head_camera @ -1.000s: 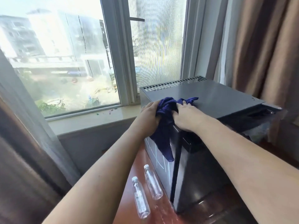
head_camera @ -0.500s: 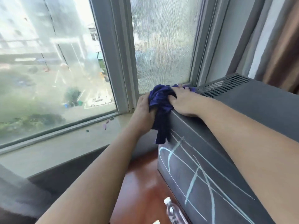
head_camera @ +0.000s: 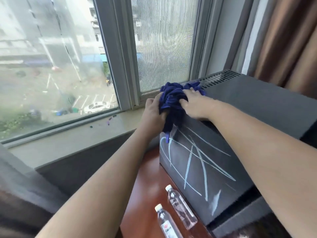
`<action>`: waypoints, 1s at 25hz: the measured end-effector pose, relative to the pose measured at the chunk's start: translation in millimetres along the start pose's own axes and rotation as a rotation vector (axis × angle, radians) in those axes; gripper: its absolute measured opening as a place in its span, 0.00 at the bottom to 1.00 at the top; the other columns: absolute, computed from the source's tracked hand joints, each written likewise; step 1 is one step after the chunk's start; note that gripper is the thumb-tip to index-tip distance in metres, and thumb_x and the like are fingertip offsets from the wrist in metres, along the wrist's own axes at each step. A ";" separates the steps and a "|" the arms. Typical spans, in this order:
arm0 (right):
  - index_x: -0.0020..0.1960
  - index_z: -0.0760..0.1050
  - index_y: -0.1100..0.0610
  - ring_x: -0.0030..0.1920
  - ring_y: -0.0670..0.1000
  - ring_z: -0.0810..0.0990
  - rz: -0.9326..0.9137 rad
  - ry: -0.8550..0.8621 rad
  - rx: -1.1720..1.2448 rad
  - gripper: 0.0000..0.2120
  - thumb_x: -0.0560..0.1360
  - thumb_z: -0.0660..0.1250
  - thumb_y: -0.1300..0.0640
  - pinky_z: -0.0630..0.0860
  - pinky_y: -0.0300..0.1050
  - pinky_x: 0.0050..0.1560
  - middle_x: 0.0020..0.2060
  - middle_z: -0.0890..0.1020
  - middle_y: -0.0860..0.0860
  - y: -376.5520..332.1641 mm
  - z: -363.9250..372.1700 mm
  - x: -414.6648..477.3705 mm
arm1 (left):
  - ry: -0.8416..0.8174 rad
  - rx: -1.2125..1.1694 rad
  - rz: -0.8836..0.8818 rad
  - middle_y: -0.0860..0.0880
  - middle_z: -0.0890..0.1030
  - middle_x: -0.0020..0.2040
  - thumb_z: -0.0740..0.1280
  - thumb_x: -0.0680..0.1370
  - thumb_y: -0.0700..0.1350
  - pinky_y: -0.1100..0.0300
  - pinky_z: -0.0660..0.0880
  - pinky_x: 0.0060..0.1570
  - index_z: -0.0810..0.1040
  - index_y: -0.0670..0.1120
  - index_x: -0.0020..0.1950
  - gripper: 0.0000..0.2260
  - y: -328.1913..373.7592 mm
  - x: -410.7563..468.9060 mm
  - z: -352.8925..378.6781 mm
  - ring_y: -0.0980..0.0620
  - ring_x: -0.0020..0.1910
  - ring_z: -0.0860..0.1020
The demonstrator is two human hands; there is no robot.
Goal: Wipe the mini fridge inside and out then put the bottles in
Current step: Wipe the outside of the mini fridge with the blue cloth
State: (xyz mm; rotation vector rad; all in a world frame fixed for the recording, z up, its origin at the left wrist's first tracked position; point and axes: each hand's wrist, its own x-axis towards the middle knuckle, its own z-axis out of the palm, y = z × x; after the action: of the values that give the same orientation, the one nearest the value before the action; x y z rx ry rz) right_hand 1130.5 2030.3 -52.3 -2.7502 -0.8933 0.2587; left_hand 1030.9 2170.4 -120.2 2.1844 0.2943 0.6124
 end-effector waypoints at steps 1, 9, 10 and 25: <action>0.83 0.48 0.48 0.82 0.57 0.45 0.008 -0.008 -0.006 0.28 0.85 0.48 0.44 0.48 0.65 0.79 0.83 0.45 0.53 8.1 -0.6 -19.7 | 0.009 0.007 0.016 0.45 0.72 0.60 0.66 0.82 0.43 0.70 0.61 0.58 0.66 0.52 0.80 0.26 12.5 -17.8 8.1 0.49 0.62 0.71; 0.82 0.53 0.47 0.82 0.54 0.48 -0.016 0.045 -0.003 0.25 0.85 0.49 0.45 0.46 0.57 0.78 0.83 0.48 0.50 94.3 -5.4 -209.7 | 0.121 -0.149 0.010 0.48 0.72 0.61 0.65 0.80 0.39 0.83 0.60 0.54 0.67 0.52 0.80 0.27 120.0 -187.0 102.2 0.64 0.52 0.70; 0.81 0.53 0.47 0.82 0.54 0.49 -0.007 0.059 -0.021 0.25 0.85 0.49 0.45 0.45 0.59 0.78 0.83 0.49 0.50 101.3 -4.5 -227.4 | 0.122 -0.155 0.011 0.48 0.72 0.62 0.65 0.80 0.39 0.86 0.58 0.53 0.66 0.51 0.80 0.27 131.4 -203.1 109.4 0.65 0.51 0.69; 0.83 0.45 0.48 0.82 0.58 0.48 -0.107 0.187 -0.248 0.33 0.84 0.57 0.55 0.52 0.53 0.79 0.82 0.46 0.59 62.3 29.1 -192.1 | 0.162 -0.364 -0.210 0.54 0.71 0.68 0.62 0.79 0.35 0.81 0.60 0.64 0.67 0.52 0.80 0.30 100.3 -211.1 129.2 0.77 0.58 0.69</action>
State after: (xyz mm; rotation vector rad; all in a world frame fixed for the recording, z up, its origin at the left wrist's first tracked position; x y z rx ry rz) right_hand 1004.8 1871.9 -79.4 -2.8735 -1.0798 -0.1366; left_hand 918.1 1935.9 -180.8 1.7341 0.4542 0.6679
